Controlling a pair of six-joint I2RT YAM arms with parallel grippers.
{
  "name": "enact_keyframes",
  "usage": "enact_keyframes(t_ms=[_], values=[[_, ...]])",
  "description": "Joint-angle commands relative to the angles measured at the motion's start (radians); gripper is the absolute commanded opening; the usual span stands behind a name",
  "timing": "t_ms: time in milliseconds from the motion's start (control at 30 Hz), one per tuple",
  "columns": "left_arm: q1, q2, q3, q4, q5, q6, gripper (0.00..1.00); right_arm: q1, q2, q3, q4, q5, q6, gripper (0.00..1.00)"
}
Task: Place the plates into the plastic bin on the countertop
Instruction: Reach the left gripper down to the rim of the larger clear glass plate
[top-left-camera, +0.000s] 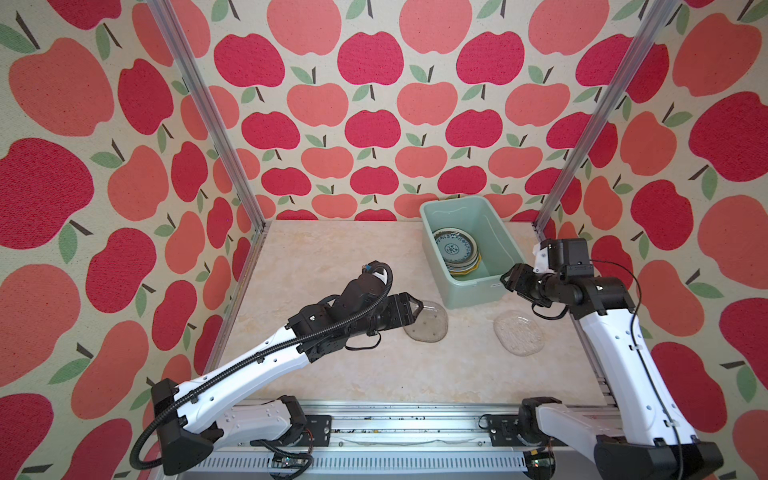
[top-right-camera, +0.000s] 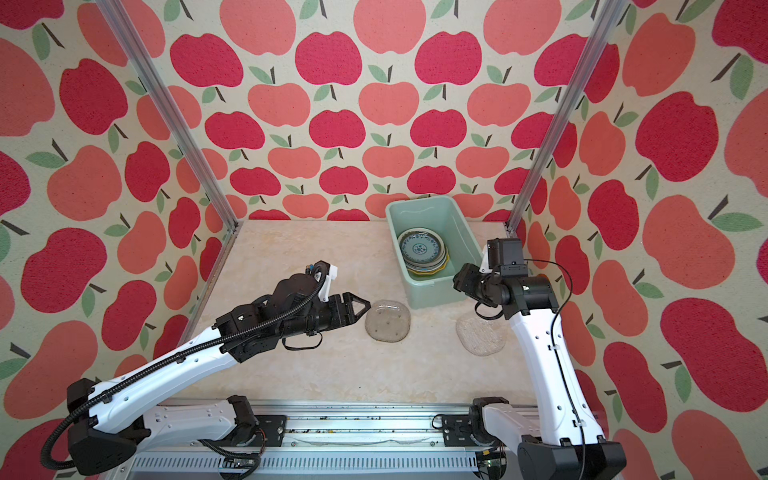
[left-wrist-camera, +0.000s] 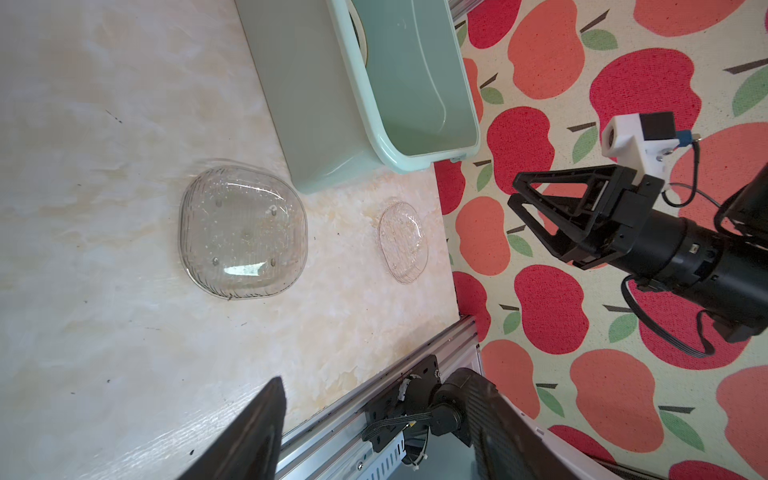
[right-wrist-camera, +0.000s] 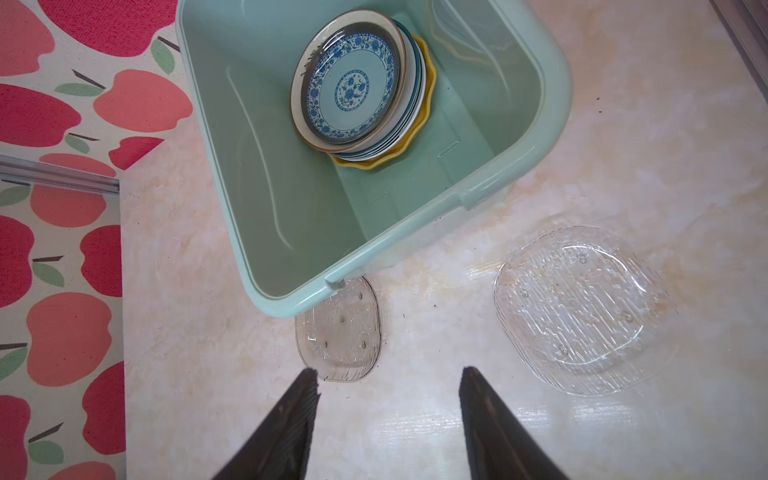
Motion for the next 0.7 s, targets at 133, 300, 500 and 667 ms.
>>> enact_keyframes(t_ms=[133, 300, 500, 667], values=[[-0.149, 0.259, 0.160, 0.010, -0.127, -0.271, 0.71, -0.007, -0.036, 0.096, -0.011, 0.002, 0.015, 0.58], [-0.195, 0.383, 0.191, 0.150, -0.195, -0.389, 0.72, -0.007, -0.043, 0.158, -0.008, 0.009, 0.021, 0.59], [-0.211, 0.610, 0.251, 0.318, -0.085, -0.532, 0.71, -0.010, -0.067, 0.145, -0.011, 0.022, 0.026, 0.63], [-0.212, 0.795, 0.359, 0.376, -0.008, -0.580, 0.70, -0.014, -0.102, 0.140, 0.024, 0.042, -0.017, 0.69]])
